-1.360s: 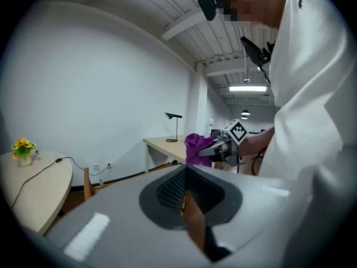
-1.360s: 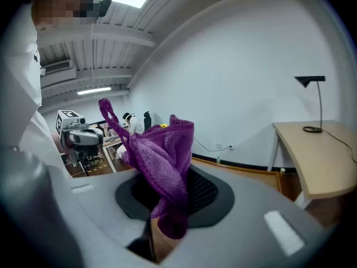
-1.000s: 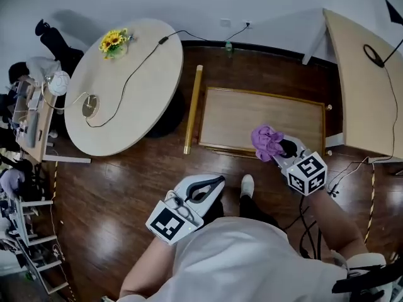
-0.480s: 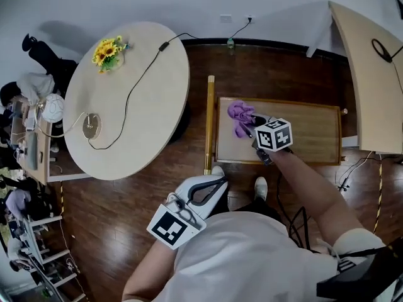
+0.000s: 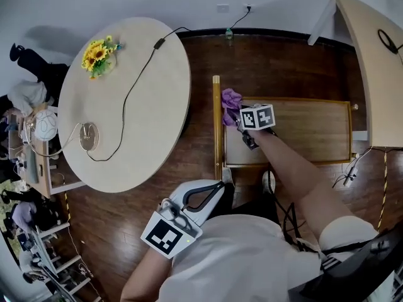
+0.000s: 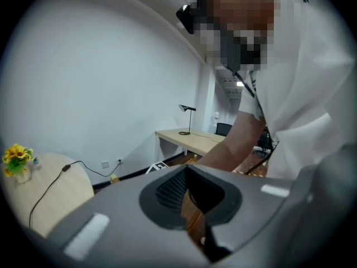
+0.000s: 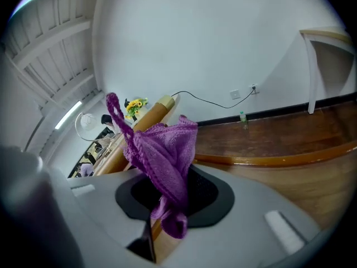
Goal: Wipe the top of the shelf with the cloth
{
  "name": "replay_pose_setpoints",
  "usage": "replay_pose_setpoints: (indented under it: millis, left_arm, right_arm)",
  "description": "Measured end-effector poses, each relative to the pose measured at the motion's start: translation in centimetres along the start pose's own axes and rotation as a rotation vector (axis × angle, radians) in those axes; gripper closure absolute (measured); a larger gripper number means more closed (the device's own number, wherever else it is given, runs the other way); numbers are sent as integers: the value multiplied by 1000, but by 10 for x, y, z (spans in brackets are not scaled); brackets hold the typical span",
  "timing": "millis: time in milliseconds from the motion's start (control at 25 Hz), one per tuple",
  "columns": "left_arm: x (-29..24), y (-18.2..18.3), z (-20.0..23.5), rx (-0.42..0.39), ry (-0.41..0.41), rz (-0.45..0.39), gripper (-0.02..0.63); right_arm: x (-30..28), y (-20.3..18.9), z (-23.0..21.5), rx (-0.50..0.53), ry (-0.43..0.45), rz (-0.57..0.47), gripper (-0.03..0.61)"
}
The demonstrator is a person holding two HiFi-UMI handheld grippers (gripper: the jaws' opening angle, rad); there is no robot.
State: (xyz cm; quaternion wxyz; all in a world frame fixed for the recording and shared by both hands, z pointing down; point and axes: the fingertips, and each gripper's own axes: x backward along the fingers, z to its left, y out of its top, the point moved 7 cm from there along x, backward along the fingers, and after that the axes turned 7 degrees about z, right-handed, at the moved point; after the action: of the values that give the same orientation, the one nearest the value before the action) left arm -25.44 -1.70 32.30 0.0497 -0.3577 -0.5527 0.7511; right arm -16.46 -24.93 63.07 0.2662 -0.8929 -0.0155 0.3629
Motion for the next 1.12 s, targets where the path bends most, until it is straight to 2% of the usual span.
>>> replay_pose_setpoints:
  millis: [200,440,840,1120]
  left_arm:
    - [-1,-6,5,24,-21,23,595]
    - [-17,-6,5,74,-38,9,595]
    - [-61,15,-16,61,-118,7,595]
    - [-92,33,-38,54,-144,16,595]
  right_arm:
    - [-9,-2,-24,-34,-34,46,477]
    - [24,-9,-65,-50,-115,56,477]
    - [122,-25,-153,-91,-264,47,477]
    - [219,-45,-232,-117,-424,60,479]
